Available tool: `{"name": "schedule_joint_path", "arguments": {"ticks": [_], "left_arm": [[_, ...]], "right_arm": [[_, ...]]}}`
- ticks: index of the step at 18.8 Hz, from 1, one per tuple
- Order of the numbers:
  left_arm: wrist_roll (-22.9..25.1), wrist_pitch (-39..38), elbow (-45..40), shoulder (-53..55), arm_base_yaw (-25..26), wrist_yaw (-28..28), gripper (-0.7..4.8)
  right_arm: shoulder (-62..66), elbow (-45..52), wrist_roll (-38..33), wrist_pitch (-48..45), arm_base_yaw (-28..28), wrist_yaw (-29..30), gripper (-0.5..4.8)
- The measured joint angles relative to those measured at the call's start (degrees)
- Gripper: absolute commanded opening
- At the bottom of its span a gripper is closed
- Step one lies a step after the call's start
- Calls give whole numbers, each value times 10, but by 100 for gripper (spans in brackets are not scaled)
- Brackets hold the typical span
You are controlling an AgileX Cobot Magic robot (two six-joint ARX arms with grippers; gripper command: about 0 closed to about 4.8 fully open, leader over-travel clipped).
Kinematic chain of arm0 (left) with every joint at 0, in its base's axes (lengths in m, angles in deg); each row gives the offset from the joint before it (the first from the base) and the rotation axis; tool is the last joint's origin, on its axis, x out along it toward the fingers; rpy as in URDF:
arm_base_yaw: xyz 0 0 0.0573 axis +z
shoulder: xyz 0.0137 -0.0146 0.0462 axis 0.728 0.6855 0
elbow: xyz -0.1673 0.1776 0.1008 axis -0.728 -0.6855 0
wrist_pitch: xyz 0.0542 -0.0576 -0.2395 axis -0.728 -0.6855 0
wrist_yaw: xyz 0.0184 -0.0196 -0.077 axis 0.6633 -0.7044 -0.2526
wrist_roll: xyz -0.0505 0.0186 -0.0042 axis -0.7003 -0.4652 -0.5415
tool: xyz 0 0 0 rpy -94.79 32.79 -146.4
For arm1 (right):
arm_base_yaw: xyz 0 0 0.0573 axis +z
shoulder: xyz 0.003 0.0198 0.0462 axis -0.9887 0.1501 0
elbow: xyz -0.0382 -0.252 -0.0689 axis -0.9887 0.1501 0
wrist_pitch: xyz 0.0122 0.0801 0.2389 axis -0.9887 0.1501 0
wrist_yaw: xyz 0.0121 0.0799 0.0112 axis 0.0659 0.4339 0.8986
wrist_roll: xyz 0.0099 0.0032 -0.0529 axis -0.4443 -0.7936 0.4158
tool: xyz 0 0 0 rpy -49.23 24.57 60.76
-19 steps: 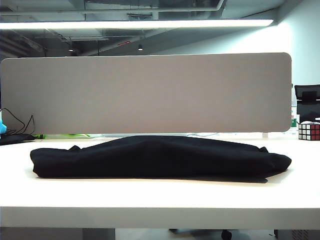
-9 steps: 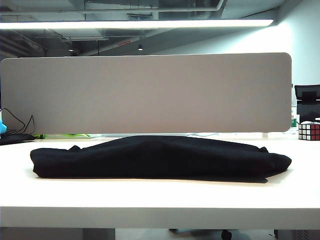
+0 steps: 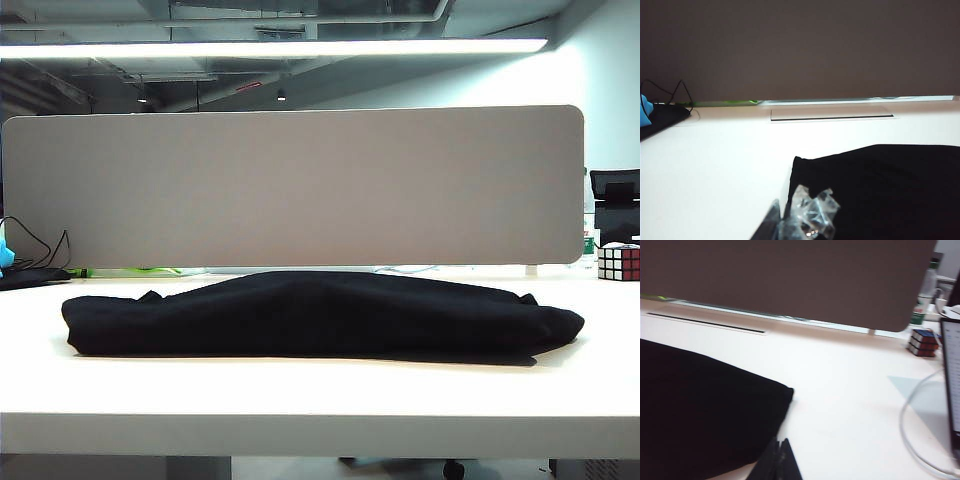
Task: Fold the bottom side of the T-shirt horizontally towards the center, about one-third of the way, then fold the sleeve back towards the center, creating a straight line along the edge of the T-shirt, and finally fold the bottom of the T-shirt up towards the top, creating a neat rectangle.
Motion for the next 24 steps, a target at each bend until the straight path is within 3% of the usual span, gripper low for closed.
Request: {"name": "schedule_joint_path", "arguments": {"ticks": [5, 24], "left_arm": [[0, 0, 0, 0, 0, 0, -6], [0, 0, 0, 0, 0, 0, -6]], "right_arm": [[0, 0, -10, 0, -27, -1, -6], [0, 0, -10, 0, -27, -1, -6]]}}
